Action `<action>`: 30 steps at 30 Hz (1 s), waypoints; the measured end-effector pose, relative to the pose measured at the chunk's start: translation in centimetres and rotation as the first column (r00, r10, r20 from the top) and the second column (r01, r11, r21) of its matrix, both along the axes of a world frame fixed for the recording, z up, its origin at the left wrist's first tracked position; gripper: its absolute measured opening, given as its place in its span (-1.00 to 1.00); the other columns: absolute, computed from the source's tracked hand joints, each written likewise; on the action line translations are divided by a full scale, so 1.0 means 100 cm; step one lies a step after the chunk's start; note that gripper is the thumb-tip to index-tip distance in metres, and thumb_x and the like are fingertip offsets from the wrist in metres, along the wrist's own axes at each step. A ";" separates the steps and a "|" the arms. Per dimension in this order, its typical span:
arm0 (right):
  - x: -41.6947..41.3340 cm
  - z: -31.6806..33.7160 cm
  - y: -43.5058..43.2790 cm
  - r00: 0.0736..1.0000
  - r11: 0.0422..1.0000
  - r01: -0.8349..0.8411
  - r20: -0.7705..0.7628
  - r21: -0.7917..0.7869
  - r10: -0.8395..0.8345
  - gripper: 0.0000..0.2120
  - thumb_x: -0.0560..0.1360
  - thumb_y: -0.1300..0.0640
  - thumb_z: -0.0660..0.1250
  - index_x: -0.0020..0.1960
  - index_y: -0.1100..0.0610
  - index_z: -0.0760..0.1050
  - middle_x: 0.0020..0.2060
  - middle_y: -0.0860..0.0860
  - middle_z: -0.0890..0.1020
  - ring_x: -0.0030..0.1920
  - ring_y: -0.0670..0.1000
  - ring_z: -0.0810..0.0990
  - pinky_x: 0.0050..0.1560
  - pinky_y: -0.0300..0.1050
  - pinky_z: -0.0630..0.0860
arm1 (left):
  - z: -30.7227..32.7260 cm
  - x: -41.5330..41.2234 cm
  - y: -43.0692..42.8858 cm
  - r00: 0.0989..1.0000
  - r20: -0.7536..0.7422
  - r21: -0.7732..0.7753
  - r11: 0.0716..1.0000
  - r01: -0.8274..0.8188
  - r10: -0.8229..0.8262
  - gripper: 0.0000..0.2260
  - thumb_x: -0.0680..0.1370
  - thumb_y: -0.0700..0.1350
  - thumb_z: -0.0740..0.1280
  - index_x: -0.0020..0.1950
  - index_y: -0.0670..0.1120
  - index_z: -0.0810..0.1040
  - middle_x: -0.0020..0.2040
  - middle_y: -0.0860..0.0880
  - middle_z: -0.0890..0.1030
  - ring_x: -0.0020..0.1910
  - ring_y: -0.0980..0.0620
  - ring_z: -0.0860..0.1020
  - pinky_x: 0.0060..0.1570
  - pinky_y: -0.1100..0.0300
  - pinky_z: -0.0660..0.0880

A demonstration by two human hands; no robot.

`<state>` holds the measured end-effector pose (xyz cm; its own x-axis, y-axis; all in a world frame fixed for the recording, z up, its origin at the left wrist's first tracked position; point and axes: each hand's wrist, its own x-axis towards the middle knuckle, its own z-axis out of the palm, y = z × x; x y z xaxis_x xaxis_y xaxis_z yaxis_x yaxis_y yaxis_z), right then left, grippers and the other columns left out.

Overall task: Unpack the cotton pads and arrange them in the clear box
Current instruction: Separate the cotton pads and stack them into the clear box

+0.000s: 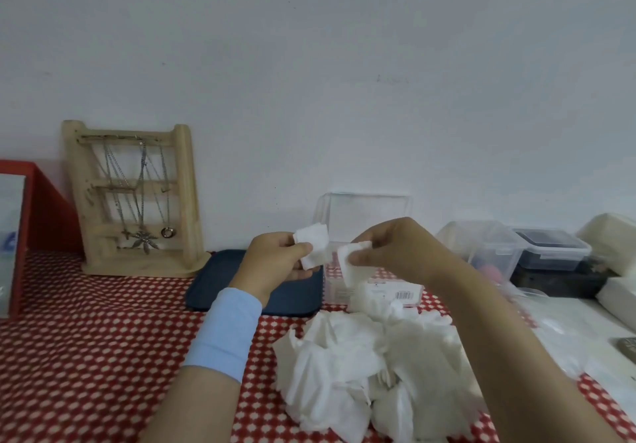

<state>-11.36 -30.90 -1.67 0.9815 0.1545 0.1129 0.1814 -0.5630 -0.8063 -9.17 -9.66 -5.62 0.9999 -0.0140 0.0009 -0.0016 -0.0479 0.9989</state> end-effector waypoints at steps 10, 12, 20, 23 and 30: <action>0.002 -0.002 -0.005 0.994 0.960 0.110 -0.053 0.256 -0.100 -0.87 0.41 0.21 0.58 -0.09 0.22 0.68 -0.48 -0.03 0.63 -0.58 -0.13 0.50 -0.54 -0.30 0.43 | 0.003 -0.003 -0.028 0.953 -0.093 -0.155 0.950 0.272 -0.288 -0.80 0.63 -0.15 0.36 0.17 -0.24 0.66 0.04 -0.21 0.74 0.03 -0.13 0.73 -0.07 0.10 0.68; 0.002 -0.001 -0.007 0.993 0.960 0.116 -0.047 0.257 -0.107 -0.86 0.41 0.20 0.59 -0.10 0.22 0.69 -0.47 -0.01 0.63 -0.59 -0.12 0.48 -0.54 -0.31 0.43 | 0.000 -0.001 -0.029 0.957 -0.104 -0.145 0.956 0.256 -0.272 -0.81 0.63 -0.16 0.36 0.15 -0.24 0.66 0.03 -0.21 0.74 0.03 -0.14 0.72 -0.05 0.07 0.68; 0.003 -0.004 -0.003 0.993 0.967 0.120 -0.040 0.224 -0.114 -0.83 0.35 0.18 0.63 -0.14 0.20 0.68 -0.41 -0.04 0.68 -0.48 -0.13 0.59 -0.47 -0.29 0.48 | 0.003 -0.004 -0.035 0.931 -0.117 -0.186 0.928 0.323 -0.347 -0.77 0.68 -0.18 0.26 0.22 -0.25 0.63 0.09 -0.24 0.72 0.12 -0.17 0.70 0.11 0.02 0.65; 0.005 -0.006 -0.003 0.987 0.972 0.160 -0.021 0.173 -0.159 -0.78 0.33 0.14 0.65 -0.11 0.14 0.67 -0.30 -0.03 0.70 -0.37 -0.10 0.65 -0.39 -0.22 0.58 | 0.008 -0.007 -0.036 0.912 -0.121 -0.252 0.901 0.354 -0.392 -0.74 0.70 -0.16 0.21 0.24 -0.27 0.60 0.08 -0.25 0.72 0.07 -0.14 0.72 -0.01 0.08 0.69; 0.004 -0.006 -0.007 0.991 0.980 0.097 -0.105 0.176 -0.079 -0.77 0.42 0.00 0.57 0.01 0.07 0.69 -0.27 -0.04 0.70 -0.42 -0.14 0.58 -0.40 -0.26 0.47 | 0.006 -0.005 -0.026 0.905 -0.068 -0.060 0.907 0.417 -0.420 -0.74 0.56 -0.30 0.41 0.25 -0.24 0.61 0.11 -0.20 0.72 0.12 -0.12 0.70 0.06 0.06 0.67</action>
<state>-10.97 -31.60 -2.27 0.9980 0.0532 0.0346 0.0536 -0.4169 -0.9074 -9.67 -12.28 -5.01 0.8991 -0.4327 -0.0661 0.0652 -0.0169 0.9977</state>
